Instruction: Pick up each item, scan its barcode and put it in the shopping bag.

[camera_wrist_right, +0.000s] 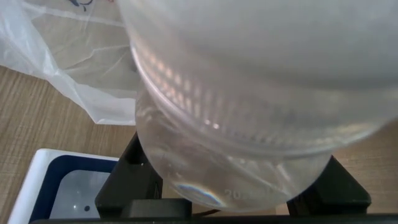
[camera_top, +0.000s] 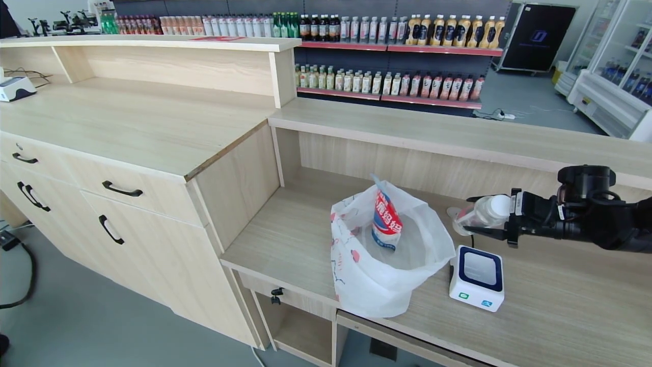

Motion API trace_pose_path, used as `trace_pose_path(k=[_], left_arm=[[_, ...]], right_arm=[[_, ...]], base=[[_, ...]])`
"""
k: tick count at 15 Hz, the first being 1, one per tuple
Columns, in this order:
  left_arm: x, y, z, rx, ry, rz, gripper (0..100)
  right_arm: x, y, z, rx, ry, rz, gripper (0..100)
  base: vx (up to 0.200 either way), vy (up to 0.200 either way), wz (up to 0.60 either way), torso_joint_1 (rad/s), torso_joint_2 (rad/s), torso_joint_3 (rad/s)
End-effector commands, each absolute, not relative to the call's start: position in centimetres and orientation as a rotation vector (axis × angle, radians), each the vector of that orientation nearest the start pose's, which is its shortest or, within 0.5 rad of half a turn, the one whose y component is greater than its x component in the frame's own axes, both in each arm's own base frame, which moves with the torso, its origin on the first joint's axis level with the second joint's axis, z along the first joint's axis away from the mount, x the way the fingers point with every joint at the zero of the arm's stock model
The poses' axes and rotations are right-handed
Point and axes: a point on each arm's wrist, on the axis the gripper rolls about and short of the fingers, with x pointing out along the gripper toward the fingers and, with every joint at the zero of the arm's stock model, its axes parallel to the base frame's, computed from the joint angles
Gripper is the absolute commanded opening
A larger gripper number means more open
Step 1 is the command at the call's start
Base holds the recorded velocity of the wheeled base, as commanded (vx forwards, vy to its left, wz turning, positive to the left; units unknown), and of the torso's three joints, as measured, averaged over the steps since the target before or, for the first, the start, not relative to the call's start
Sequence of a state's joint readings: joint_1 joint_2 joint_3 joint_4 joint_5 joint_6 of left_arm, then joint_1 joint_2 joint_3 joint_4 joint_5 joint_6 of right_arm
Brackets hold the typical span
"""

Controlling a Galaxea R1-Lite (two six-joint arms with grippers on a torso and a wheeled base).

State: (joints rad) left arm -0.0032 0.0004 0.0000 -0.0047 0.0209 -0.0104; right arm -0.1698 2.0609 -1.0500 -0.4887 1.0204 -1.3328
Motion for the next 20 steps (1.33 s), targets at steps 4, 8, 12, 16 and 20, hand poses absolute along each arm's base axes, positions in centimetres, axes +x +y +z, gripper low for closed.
trace_pose_path(k=[4,8,12,16,20], left_arm=[[-2.3,0.1,7.6,-0.011,-0.005,0.018,100],[-2.3,0.1,7.6,-0.011,-0.006,0.02,100],[-2.3,0.1,7.6,-0.012,-0.006,0.018,100],[-2.3,0.1,7.6,-0.012,-0.005,0.018,100],[-2.3,0.1,7.6,-0.011,-0.005,0.018,100]], right_arm=[[38.1,-4.4,10.0,-0.926,-0.162,0.97,0],[38.3,-3.9,9.5,-0.936,-0.179,0.981,0],[38.5,-4.0,9.2,-0.94,-0.18,0.978,0],[38.3,-4.0,8.9,-0.948,-0.175,0.979,0],[37.9,-4.0,8.4,-0.943,-0.158,0.987,0]], base=[[0.0,0.0,0.0,0.0,0.0,0.0],[0.0,0.0,0.0,0.0,0.0,0.0],[0.0,0.0,0.0,0.0,0.0,0.0],[0.0,0.0,0.0,0.0,0.0,0.0],[0.0,0.0,0.0,0.0,0.0,0.0]])
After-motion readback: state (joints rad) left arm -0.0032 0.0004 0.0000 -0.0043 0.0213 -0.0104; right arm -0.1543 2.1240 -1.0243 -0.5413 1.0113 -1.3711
